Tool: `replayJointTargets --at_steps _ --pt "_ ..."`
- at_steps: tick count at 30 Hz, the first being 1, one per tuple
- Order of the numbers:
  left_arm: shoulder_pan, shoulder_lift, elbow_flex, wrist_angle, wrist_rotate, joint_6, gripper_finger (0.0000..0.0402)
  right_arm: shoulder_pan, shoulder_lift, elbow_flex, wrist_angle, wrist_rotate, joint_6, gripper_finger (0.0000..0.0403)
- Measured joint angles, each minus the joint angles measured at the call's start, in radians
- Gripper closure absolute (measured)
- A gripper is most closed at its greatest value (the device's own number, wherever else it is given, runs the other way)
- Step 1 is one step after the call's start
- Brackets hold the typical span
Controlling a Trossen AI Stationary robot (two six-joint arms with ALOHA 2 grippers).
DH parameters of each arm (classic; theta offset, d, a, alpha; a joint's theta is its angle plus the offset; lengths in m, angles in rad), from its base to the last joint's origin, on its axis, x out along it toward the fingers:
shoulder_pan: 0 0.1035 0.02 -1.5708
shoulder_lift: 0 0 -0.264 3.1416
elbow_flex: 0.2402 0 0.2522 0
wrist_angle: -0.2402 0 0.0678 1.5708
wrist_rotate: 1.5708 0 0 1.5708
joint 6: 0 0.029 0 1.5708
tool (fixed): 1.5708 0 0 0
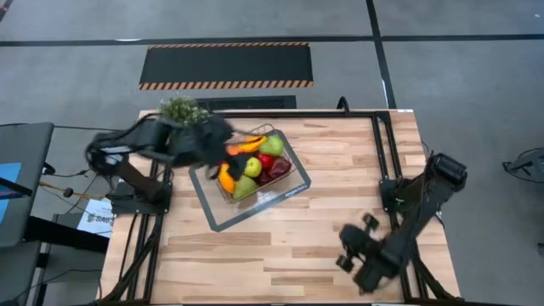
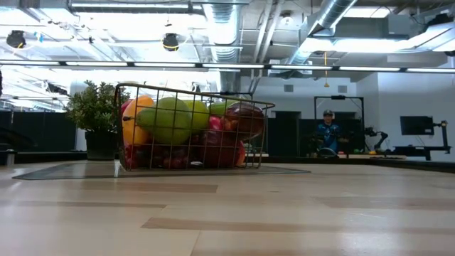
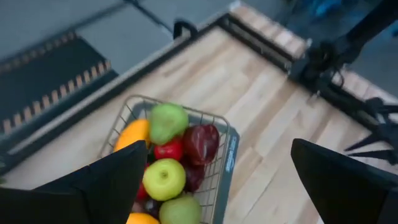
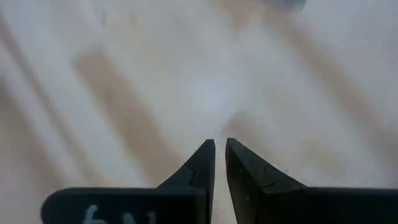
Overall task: Build produce basket
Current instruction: Return to Home Position
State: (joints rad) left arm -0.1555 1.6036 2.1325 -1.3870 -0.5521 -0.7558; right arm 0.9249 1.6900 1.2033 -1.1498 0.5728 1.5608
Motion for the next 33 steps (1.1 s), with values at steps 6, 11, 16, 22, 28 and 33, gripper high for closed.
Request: replayJointTargets --at_steps 6,11,16,22,28,33 --pt "-0.194 -0.127 -0.102 -0.015 -0.261 -0.086 0.0017 -0.161 -0.234 0.0 0.041 0.198 -0.478 0.0342" --pt "-0.295 -0.251 -0.236 -0.023 -0.404 -0.131 0.0017 -0.259 -0.471 0.0 0.169 0.291 -0.768 0.0342" --pt "-0.34 -0.43 -0.478 -0.011 -0.492 -0.231 0.0017 -0.315 -0.68 -0.018 0.198 0.314 -0.891 0.0343" --pt "-0.343 -0.637 -0.786 0.084 -0.481 -0.319 0.0017 -0.348 -0.903 -0.205 0.244 0.38 -0.846 0.0343" --pt "-0.342 -0.845 -1.099 0.239 -0.481 -0.373 0.0017 -0.383 -1.073 -0.441 0.344 0.383 -0.766 0.0343" --pt "-0.343 -1.005 -1.32 0.375 -0.474 -0.372 0.0017 -0.403 -1.189 -0.577 0.386 0.399 -0.692 0.0343"
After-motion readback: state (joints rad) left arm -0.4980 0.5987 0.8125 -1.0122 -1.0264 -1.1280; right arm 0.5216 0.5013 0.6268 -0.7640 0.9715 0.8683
